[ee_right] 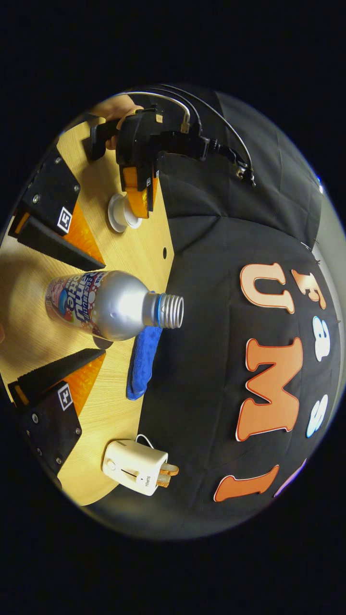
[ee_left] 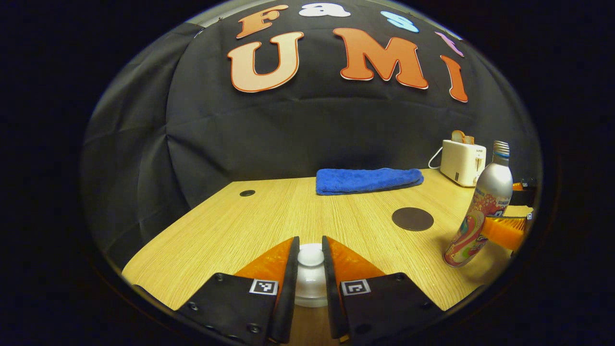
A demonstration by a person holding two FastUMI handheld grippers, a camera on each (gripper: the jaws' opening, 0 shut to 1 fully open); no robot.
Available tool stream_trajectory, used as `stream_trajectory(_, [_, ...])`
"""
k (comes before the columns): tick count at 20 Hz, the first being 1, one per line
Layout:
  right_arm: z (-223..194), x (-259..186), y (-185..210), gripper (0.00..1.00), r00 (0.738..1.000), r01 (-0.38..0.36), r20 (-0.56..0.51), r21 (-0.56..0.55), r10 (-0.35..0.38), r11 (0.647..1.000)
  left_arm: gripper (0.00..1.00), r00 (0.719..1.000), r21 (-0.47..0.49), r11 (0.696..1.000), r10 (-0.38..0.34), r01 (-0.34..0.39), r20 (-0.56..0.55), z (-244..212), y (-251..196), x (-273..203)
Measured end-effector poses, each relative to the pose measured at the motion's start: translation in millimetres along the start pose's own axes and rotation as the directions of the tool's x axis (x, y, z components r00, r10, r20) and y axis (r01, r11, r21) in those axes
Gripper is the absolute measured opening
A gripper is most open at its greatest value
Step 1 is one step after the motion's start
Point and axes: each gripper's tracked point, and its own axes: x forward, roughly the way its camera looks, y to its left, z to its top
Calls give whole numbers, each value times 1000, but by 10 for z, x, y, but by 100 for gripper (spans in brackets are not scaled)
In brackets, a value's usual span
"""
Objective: Open the teacup lid with one hand, grasp the water bottle and pour water into the teacup with the other hand; after pouring, place the water bottle on the coaster and then close the teacup lid.
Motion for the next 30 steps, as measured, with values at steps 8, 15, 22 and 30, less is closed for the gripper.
stream_trajectory(8, [-175, 160, 103, 93, 997, -20, -81, -9, 19, 1000, 34, 996, -13, 999, 30, -29, 81, 267, 116, -131])
stream_trajectory(15, [-101, 231, 33, 81, 990, 6, -138, -50, -13, 999, 31, 992, -16, 997, 83, -81, 97, 326, 353, -255])
stream_trajectory(22, [223, 299, -180, 80, 986, 92, -109, -293, -128, 952, 34, 986, -44, 992, 126, -122, 108, 355, 663, -382])
stream_trajectory(30, [555, 431, -314, 80, 975, 159, -32, -587, -219, 794, 34, 978, -55, 984, 176, -171, 114, 376, 1017, -525])
